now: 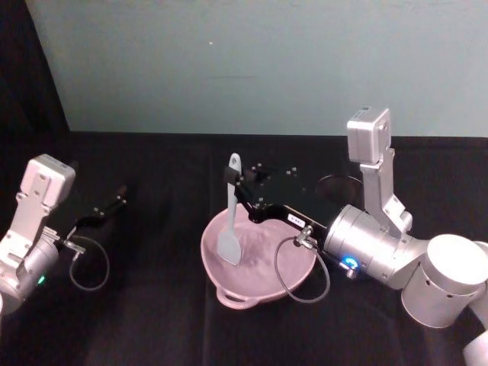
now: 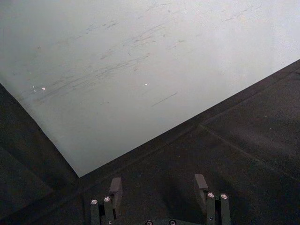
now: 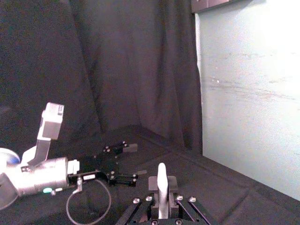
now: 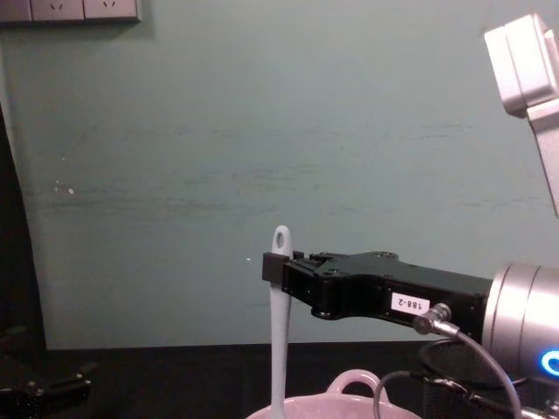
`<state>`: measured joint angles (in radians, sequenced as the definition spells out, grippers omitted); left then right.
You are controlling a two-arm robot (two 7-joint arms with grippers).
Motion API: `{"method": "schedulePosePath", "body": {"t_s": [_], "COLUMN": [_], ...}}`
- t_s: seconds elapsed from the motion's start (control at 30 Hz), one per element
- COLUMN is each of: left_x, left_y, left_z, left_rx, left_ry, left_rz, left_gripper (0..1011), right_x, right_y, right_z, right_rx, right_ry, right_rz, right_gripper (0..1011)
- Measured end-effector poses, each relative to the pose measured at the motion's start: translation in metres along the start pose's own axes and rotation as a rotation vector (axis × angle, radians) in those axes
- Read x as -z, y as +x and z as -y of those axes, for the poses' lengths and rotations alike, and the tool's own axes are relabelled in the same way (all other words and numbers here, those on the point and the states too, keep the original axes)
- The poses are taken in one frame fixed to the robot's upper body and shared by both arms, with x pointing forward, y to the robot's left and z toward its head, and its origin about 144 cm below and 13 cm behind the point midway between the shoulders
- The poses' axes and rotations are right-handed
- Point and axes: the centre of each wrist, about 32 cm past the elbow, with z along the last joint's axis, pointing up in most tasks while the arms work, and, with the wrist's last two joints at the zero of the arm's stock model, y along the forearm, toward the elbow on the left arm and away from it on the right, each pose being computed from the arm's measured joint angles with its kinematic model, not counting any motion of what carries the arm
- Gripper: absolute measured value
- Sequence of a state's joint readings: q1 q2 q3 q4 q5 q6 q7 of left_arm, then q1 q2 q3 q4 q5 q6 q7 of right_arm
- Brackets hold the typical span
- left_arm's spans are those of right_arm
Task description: Use the one hand to pick up the spoon and stir the clear water in the bowl.
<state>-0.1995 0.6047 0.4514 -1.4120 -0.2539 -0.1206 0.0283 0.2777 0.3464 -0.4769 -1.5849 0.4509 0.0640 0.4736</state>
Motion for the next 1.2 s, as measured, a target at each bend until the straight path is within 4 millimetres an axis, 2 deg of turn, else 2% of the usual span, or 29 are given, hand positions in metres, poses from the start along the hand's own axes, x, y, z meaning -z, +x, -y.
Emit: {"method": "schedulePosePath", "body": {"t_s": [0.33, 0.83, 1.07, 1.2], "left_x": [0.0, 0.0, 0.0, 0.0], "left_y": [0.0, 0.0, 0.0, 0.0], "left_z": [0.0, 0.0, 0.0, 0.0], "left_rx": [0.0, 0.0, 0.0, 0.0], "left_ry": [0.0, 0.0, 0.0, 0.0], "left_rz": [0.0, 0.0, 0.0, 0.0], "left_gripper": [1005, 1005, 1005, 1005], "right_x": [0.006, -0.003, -0.015, -0.019], "right_y": [0.011, 0.02, 0.013, 0.011], "right_z": [-0.004, 0.016, 0.018, 0.012], "right_rx": [0.042, 0.161, 0.101, -0.007], "right_ry": [0.009, -0.028, -0.115, -0.133], "right_rz": [-0.013, 0.075, 0.129, 0.108], "right_gripper": [123, 122, 123, 123]}}
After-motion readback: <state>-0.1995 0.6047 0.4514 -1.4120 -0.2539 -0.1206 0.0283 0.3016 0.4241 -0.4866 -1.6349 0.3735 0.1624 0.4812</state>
